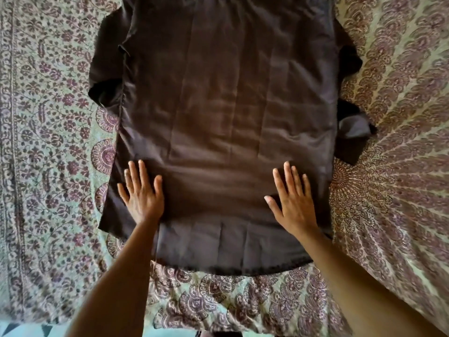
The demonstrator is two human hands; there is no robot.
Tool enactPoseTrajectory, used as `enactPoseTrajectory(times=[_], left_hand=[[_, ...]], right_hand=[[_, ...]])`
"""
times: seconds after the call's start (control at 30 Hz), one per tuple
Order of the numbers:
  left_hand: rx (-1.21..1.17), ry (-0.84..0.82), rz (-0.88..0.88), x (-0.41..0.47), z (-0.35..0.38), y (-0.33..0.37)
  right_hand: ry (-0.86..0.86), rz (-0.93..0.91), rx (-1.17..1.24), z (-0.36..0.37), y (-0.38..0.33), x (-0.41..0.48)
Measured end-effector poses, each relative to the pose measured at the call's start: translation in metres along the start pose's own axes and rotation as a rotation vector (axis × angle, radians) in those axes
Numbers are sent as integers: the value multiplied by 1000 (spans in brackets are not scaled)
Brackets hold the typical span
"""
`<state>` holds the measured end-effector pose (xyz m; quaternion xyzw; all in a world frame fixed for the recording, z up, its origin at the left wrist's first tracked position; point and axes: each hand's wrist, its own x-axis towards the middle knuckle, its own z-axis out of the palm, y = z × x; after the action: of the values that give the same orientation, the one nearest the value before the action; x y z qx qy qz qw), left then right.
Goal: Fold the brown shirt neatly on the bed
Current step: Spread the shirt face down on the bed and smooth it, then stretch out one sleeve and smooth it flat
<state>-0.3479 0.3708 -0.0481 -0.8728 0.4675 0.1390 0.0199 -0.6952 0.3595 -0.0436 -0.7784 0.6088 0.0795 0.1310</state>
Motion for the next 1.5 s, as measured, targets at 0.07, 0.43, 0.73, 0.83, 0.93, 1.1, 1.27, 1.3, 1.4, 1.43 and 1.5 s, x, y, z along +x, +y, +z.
enactPoseTrajectory(times=[0.07, 0.43, 0.73, 0.83, 0.93, 1.1, 1.27, 1.3, 1.4, 1.43, 1.5], left_hand=[[-43, 29, -205, 6, -5, -17], [8, -84, 144, -76, 15, 12], [-81, -58, -176, -83, -6, -37], [-92, -88, 70, -68, -23, 12], [-161, -94, 304, -48, -41, 90], [-213, -83, 613, -20, -62, 226], [-127, -125, 755, -6, -54, 327], [-104, -154, 758, -2, -51, 342], [-22, -299, 744, 14, -41, 376], [-10, -346, 733, 20, -36, 385], [5, -412, 699, 31, -28, 395]], right_hand=[[-1, 34, -1, -2, 5, -4], [-42, -354, -19, 12, -36, -40], [-105, -120, 26, 15, -36, -96], [7, 24, 88, -6, -38, -80], [122, 155, 112, -39, -19, -47], [305, 338, 154, -86, 48, 13], [227, 454, 255, -104, 119, 61], [167, 441, 304, -102, 130, 70], [89, 338, 390, -96, 153, 93], [127, 334, 414, -96, 160, 98], [253, 386, 454, -102, 173, 105]])
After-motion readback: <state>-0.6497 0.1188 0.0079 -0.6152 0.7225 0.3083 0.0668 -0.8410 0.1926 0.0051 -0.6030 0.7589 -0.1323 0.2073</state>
